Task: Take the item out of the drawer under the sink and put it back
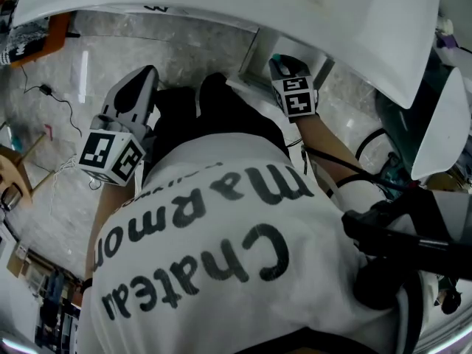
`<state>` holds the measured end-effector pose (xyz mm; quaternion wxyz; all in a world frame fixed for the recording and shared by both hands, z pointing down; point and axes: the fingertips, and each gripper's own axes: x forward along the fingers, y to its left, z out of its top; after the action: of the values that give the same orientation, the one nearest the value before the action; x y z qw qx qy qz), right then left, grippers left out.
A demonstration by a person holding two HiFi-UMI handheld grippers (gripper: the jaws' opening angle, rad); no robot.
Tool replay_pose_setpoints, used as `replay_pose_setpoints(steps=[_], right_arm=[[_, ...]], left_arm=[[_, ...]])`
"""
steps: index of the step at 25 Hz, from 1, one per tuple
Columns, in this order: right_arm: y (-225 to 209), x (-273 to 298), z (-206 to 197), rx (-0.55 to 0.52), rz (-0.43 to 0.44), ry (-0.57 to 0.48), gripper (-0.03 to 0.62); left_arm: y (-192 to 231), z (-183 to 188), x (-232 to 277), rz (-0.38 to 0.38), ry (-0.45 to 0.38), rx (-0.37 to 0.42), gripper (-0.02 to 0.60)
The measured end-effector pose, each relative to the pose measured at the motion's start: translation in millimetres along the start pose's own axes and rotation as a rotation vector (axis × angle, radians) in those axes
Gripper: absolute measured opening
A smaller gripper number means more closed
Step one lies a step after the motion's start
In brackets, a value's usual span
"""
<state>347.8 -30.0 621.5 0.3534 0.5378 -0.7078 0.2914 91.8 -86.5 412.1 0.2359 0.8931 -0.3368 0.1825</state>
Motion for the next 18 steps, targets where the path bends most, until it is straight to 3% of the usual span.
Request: replay_pose_setpoints(steps=[7, 9, 12, 14, 18], right_arm=[[-12.9, -18.1, 10.6, 0.057, -0.059, -0.058, 0.100], [-16.4, 4.0, 21.0, 0.026, -0.008, -0.017, 0.100], [-8.8, 41.6, 32.0, -0.106, 0.151, 0.130, 0.100], [-6.6, 53.5, 45.4, -0.107, 0.137, 0.152, 0.100], [-13.7, 39.6, 66.2, -0.026, 0.020, 0.094, 0.100]], left_arm=[[-7.1, 7.8, 2.5, -0.031, -0.004, 0.041, 0.009], [6.8, -5.4, 7.7, 0.032, 0.016, -0.039, 0.009], [18.0, -42.1, -5.1, 0.200, 0.072, -0.253, 0.009], [36.0, -44.5, -9.3, 0.209, 0.079, -0.286, 0.009], [53.3, -28.0, -29.1, 0.185, 0.021, -0.288, 0.009]])
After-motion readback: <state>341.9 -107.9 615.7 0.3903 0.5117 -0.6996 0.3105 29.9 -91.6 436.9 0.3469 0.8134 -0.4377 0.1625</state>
